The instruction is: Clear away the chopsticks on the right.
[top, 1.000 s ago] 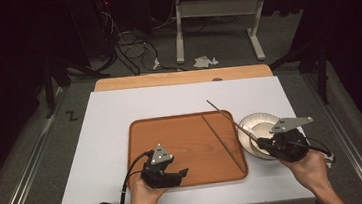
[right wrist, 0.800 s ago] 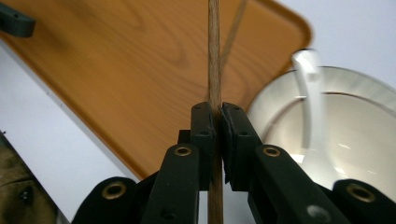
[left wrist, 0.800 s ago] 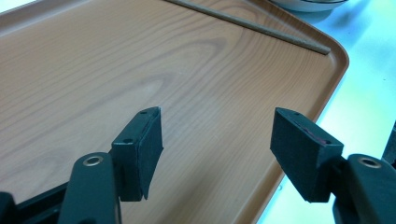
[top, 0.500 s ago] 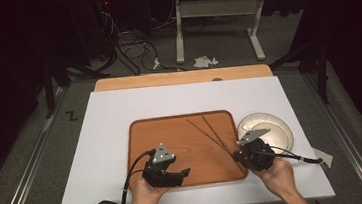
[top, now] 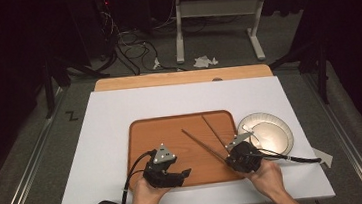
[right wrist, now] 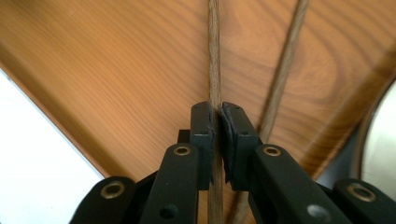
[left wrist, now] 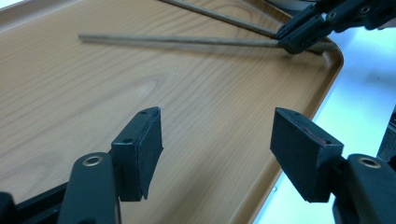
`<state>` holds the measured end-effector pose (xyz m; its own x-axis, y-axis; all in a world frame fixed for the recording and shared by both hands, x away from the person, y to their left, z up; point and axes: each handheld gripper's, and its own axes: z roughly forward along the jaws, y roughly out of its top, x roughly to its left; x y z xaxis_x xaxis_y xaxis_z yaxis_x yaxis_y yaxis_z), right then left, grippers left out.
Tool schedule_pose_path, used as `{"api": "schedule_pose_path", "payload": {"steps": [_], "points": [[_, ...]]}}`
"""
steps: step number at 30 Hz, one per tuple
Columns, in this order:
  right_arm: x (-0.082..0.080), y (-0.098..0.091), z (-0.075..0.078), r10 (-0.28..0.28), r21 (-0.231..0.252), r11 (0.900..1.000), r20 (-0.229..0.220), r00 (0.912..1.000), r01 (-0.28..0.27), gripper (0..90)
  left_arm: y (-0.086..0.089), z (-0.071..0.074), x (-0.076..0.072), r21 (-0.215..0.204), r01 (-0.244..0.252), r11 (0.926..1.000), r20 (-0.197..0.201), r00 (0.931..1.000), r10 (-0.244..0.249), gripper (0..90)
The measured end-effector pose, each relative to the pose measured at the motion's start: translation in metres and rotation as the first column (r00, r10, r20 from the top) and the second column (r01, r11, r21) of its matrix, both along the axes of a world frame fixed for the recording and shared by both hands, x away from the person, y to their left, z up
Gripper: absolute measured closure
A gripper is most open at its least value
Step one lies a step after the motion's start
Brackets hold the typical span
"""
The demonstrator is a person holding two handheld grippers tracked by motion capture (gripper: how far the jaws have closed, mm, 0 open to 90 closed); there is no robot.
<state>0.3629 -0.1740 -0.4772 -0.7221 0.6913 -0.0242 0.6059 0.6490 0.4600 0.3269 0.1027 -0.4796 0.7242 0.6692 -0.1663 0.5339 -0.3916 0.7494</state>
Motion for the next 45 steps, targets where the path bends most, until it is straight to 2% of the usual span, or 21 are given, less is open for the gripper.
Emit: {"api": "schedule_pose_path", "payload": {"steps": [7,14,17,18,20,21,23,26,28,33,45], "points": [[0.002,0.002,-0.007,0.004,-0.013,0.9999,-0.008,1.0,-0.004,84.2,0.0,0.0,0.0,0.0,-0.001,1.0,-0.001,1.0,0.001,34.1],[0.002,0.0,-0.008,0.001,-0.019,0.9998,0.013,0.9999,0.0,80.0,0.0,0.0,0.0,-0.001,-0.001,1.0,-0.001,1.0,0.001,34.1],[0.0,0.0,-0.005,0.011,0.0,0.9999,0.021,0.9997,-0.011,80.1,0.0,0.0,0.0,0.001,-0.003,1.0,0.0,1.0,0.003,34.2],[0.0,-0.001,0.0,0.014,0.037,0.9992,0.051,0.9986,-0.016,80.9,0.0,0.0,0.0,0.002,-0.003,1.0,0.001,1.0,0.003,34.2],[0.0,-0.002,0.002,0.014,0.05,0.9986,0.063,0.9979,-0.018,81.9,0.0,0.0,0.0,0.003,-0.004,1.0,0.001,1.0,0.004,34.2],[0.0,0.0,0.004,0.03,0.091,0.9952,0.073,0.9969,-0.036,84.1,0.0,-0.001,0.0,0.005,-0.004,1.0,0.0,1.0,0.004,34.2],[0.0,0.003,0.003,0.047,0.112,0.9922,0.067,0.9966,-0.055,85.3,0.0,-0.001,0.0,0.006,-0.005,1.0,0.0,1.0,0.005,34.2],[0.003,0.01,-0.004,0.08,0.102,0.9912,0.046,0.9957,-0.084,86.1,0.0,-0.001,0.0,0.007,-0.007,1.0,0.002,1.0,0.007,34.2],[0.006,0.012,-0.008,0.074,0.088,0.9931,0.033,0.9967,-0.077,86.1,0.0,0.0,0.0,0.007,-0.008,0.9999,0.003,1.0,0.008,34.2],[0.009,0.014,-0.01,0.069,0.089,0.9934,0.035,0.997,-0.072,86.3,0.0,-0.001,0.0,0.01,-0.007,0.9999,0.002,1.0,0.007,34.2],[0.014,0.01,-0.013,0.028,0.023,0.9993,0.063,0.9976,-0.03,86.5,0.0,0.0,-0.001,0.01,-0.007,0.9999,0.005,1.0,0.007,34.2]]}}
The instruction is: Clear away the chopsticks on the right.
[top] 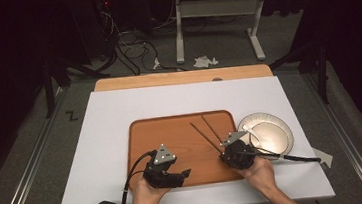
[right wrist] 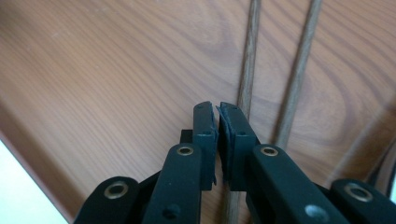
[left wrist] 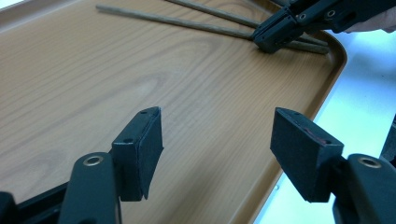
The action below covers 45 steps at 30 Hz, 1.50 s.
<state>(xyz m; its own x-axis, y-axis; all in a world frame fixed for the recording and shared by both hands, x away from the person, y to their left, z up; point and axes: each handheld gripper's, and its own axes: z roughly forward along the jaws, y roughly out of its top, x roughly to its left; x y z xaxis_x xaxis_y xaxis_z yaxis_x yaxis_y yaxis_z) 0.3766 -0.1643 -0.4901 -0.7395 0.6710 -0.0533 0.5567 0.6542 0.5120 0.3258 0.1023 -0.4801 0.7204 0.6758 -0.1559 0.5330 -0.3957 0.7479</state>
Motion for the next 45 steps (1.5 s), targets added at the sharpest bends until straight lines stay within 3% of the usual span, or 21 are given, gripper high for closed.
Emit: {"api": "schedule_pose_path", "payload": {"steps": [26,31,37,42,45], "points": [[0.003,-0.006,0.001,-0.034,-0.031,0.9989,0.023,0.9992,0.035,83.0,0.001,0.001,0.0,-0.003,-0.002,1.0,0.002,1.0,0.003,34.2],[0.001,-0.007,0.007,-0.019,-0.003,0.9998,0.031,0.9993,0.019,78.0,0.002,0.001,-0.001,-0.003,-0.005,1.0,0.003,1.0,0.005,34.2],[-0.009,-0.017,0.023,-0.011,0.083,0.9966,0.071,0.9974,0.005,71.9,0.002,0.001,0.0,-0.005,-0.008,1.0,0.003,1.0,0.008,34.2],[-0.024,-0.033,0.031,0.006,0.076,0.997,0.105,0.9945,-0.014,65.5,0.003,0.001,0.0,-0.007,-0.01,0.9999,0.0,1.0,0.01,34.2],[-0.032,-0.045,0.031,-0.006,0.099,0.995,0.102,0.9948,-0.005,63.6,0.002,0.001,0.0,-0.006,-0.011,0.9999,0.001,0.9999,0.011,34.2]]}}
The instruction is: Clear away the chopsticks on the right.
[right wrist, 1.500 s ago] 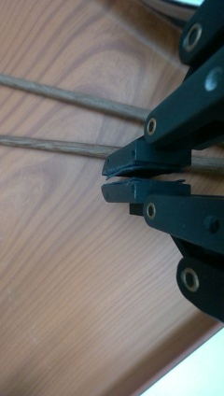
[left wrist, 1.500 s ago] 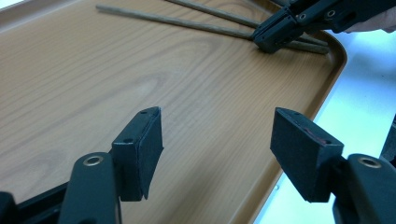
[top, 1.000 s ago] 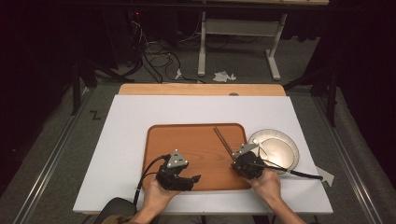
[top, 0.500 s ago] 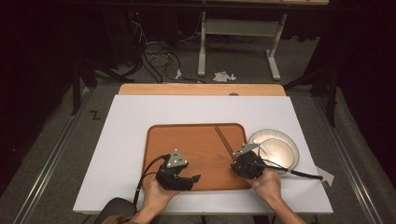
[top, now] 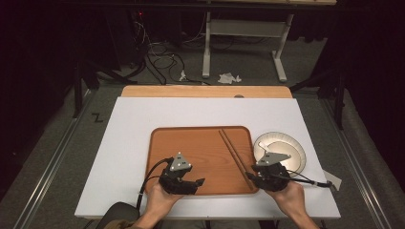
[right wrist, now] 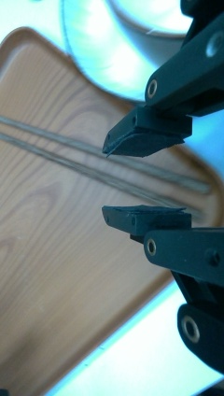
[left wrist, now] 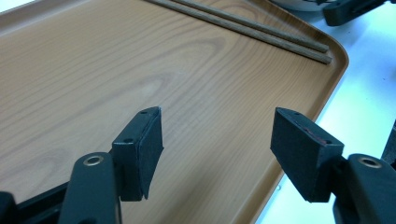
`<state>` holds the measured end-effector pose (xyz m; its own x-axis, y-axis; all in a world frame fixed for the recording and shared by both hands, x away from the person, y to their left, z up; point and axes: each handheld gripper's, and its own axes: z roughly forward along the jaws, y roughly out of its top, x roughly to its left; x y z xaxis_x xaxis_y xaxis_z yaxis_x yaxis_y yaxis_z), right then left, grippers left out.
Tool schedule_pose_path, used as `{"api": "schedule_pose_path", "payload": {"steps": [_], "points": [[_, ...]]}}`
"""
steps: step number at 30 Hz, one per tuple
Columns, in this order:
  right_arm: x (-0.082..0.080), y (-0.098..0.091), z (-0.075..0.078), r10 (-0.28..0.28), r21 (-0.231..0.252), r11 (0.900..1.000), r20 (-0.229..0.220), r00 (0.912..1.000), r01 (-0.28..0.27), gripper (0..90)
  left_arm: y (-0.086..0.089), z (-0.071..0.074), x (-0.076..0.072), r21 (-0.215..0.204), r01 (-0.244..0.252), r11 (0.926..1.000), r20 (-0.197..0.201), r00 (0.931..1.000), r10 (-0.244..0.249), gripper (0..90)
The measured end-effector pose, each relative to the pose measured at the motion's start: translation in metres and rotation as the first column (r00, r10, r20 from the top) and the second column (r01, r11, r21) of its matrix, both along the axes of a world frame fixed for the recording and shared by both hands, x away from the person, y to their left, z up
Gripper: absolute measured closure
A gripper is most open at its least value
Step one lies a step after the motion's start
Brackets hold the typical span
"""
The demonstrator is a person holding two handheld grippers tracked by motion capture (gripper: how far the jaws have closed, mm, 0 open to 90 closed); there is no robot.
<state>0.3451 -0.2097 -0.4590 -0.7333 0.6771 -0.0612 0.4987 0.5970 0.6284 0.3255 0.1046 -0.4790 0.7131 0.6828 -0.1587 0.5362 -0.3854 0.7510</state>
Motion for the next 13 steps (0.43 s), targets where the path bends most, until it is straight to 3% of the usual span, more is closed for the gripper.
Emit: {"api": "schedule_pose_path", "payload": {"steps": [3,7,13], "points": [[-0.007,-0.01,-0.001,-0.001,-0.006,1.0,0.031,0.9995,0.001,62.7,0.0,0.0,0.0,-0.001,-0.002,1.0,-0.001,1.0,0.002,34.2],[-0.009,-0.021,-0.004,-0.025,0.033,0.9992,0.015,0.9996,0.024,60.9,0.001,0.0,0.0,-0.001,-0.005,1.0,-0.001,1.0,0.005,34.2],[-0.008,-0.018,-0.005,-0.026,0.043,0.9987,0.017,0.9995,0.025,58.5,0.001,0.0,0.0,-0.001,-0.005,1.0,0.001,1.0,0.005,34.2]]}}
